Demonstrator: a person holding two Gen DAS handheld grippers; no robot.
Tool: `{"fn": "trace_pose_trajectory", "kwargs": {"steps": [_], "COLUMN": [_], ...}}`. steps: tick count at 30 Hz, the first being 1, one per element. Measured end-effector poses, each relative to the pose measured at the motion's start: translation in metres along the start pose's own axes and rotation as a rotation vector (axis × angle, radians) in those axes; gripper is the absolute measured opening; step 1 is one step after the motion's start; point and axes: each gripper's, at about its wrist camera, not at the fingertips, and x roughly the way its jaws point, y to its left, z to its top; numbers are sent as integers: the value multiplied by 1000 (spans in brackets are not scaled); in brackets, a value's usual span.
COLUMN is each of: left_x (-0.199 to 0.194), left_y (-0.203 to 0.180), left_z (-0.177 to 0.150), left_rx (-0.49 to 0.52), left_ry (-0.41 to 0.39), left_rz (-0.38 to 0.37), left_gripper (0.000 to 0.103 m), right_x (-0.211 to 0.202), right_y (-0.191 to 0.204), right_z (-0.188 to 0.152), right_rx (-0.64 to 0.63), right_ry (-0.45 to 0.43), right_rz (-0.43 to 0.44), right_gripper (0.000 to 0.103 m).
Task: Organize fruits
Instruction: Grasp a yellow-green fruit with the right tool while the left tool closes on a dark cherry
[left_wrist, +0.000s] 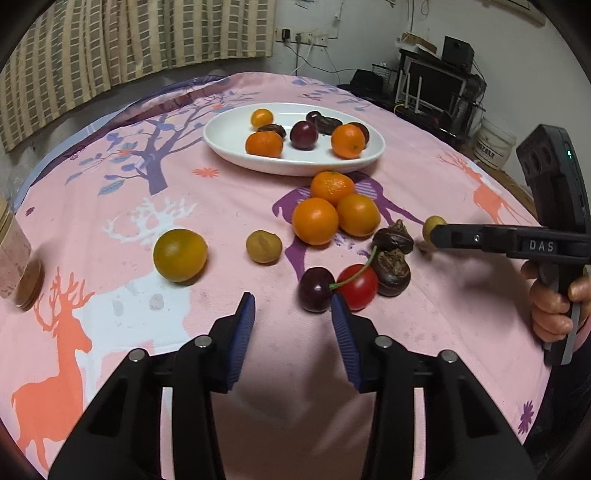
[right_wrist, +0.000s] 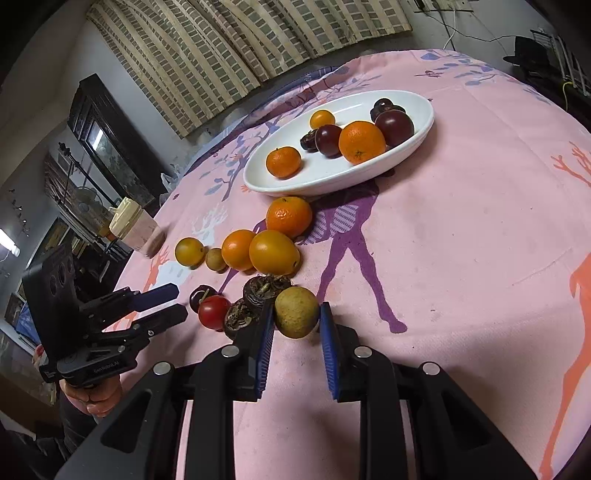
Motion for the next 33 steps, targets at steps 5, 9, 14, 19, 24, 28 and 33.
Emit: {"fn": "trace_pose_trajectory", "kwargs": {"steps": [5, 9, 14, 19, 24, 28, 33], "left_x": [11, 20, 30, 38, 41, 41, 38], "left_y": [-1, -4, -10, -16, -15, -19, -18], "left_z": [3, 6, 14, 17, 20, 20, 19], "left_rx": [7, 27, 77, 130, 132, 154, 143], "left_ry": [44, 69, 66, 69, 65, 56, 49], "left_rz": [-21, -30, 28, 68, 59, 72, 73], "left_gripper": [36, 35, 33, 33, 29, 27, 26], "right_x": [0, 0, 0, 0, 1, 6, 21], "right_y": [1, 2, 2, 3, 5, 6, 18], "right_z": [-1, -1, -1, -2, -2, -2, 0], "right_rx": [-5, -10, -12, -13, -21, -23, -92], "right_ry": [1, 3, 1, -1, 9, 32, 83], "right_rz": [4, 4, 12, 18, 5, -30, -127], "right_gripper": [25, 26, 26, 25, 27, 27, 27]}}
